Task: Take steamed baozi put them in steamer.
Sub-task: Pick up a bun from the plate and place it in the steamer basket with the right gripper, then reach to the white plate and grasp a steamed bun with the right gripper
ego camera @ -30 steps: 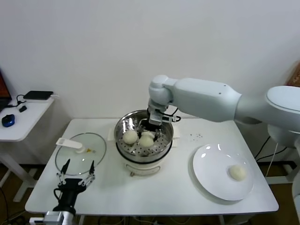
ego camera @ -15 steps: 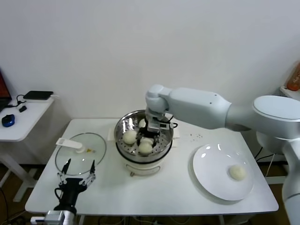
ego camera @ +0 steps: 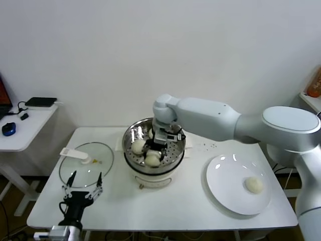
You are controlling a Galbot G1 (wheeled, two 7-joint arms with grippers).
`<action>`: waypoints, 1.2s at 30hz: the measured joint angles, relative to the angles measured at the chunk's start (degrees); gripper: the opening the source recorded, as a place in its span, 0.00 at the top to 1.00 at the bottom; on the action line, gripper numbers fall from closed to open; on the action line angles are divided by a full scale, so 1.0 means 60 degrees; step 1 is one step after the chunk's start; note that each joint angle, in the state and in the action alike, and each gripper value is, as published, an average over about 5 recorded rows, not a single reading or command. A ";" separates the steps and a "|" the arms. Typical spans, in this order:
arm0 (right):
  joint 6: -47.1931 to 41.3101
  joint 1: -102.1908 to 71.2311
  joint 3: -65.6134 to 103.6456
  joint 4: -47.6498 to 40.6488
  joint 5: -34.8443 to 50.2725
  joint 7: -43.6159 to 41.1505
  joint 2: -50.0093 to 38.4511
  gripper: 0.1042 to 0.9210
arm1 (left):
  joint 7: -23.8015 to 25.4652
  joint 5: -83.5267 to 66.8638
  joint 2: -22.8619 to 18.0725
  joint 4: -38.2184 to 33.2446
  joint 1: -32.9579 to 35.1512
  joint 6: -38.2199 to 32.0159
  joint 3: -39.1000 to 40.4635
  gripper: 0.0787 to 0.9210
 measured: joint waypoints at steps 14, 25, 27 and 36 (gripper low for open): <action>0.0229 0.0440 0.0021 -0.0152 0.0422 -0.0196 -0.0190 0.12 | -0.0012 0.0004 -0.0008 0.0010 0.0005 -0.0016 -0.0003 0.12; -0.0055 0.2069 -0.0559 0.0007 0.1810 -0.0483 -0.1274 0.12 | -0.0012 -0.0038 0.0037 -0.0007 -0.0066 0.0037 0.0107 0.12; -0.0402 0.2410 -0.0795 0.0136 0.2154 -0.0481 -0.1631 0.12 | -0.0012 -0.0037 0.0045 -0.0025 -0.0077 0.0041 0.0151 0.12; -0.2901 0.3372 -0.2005 0.0996 0.3234 -0.0354 -0.3884 0.12 | -0.0003 -0.0033 0.0087 -0.0077 -0.0078 0.0016 0.0341 0.12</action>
